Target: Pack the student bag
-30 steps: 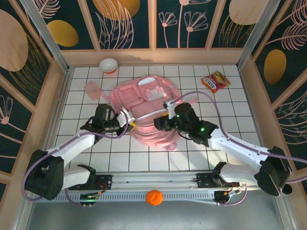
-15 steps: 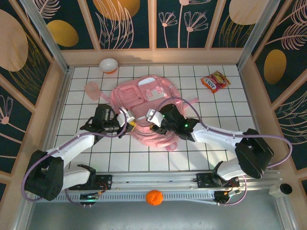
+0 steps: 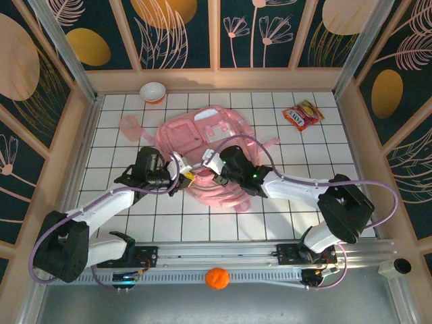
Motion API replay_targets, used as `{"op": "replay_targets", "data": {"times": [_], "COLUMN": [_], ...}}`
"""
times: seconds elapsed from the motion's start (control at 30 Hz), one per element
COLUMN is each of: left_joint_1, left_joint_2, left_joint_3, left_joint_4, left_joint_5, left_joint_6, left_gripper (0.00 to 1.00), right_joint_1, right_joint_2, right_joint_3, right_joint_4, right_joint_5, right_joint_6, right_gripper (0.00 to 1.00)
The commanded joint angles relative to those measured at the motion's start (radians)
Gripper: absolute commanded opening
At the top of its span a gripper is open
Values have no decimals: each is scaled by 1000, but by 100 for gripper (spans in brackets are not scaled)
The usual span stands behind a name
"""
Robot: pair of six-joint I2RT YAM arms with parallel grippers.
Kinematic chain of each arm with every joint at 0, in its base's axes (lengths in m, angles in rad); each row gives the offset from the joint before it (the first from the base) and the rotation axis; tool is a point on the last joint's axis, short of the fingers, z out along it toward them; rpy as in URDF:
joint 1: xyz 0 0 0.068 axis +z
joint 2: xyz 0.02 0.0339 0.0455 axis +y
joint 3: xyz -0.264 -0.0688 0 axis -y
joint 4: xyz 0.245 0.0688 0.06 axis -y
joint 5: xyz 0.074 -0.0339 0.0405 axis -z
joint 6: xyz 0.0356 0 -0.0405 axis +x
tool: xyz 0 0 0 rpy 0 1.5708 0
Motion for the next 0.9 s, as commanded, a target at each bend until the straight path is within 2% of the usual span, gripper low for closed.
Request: {"op": "replay_targets", "data": {"times": [0.0,0.1,0.17,0.27,0.4,0.47,0.53,0.7,0.87], "left_joint_1": [-64,-113,-134,-135,-109,-84,-81,-81,-81], "left_joint_2": [16,37,53,37,-69,-123,-162,-144,-61], "left_joint_3": [39,47,57,61,-6,-19,-8,70,116], "left_joint_4": [52,112,146,121,105,98,67,-94,-128], "left_joint_5": [149,151,150,148,45,18,-25,-123,-198], "left_joint_6": [-46,-90,-123,-104,-52,-22,41,272,445], "left_gripper": [2,3,7,23,47,60,69,73,74], "right_joint_1": [-21,-33,-39,-43,-65,-88,-108,-178,-206], "right_joint_2": [23,21,7,-31,-112,-147,-168,-186,-191], "right_joint_3": [43,36,23,14,-34,-59,-69,-34,-11], "right_joint_4": [136,156,164,123,40,-23,-63,-148,-197], "right_joint_5": [61,26,-1,-52,-228,-333,-368,-462,-507], "right_joint_6": [55,49,32,-7,-136,-250,-311,-361,-417], "right_gripper": [0,0,0,0,0,0,0,0,0]}}
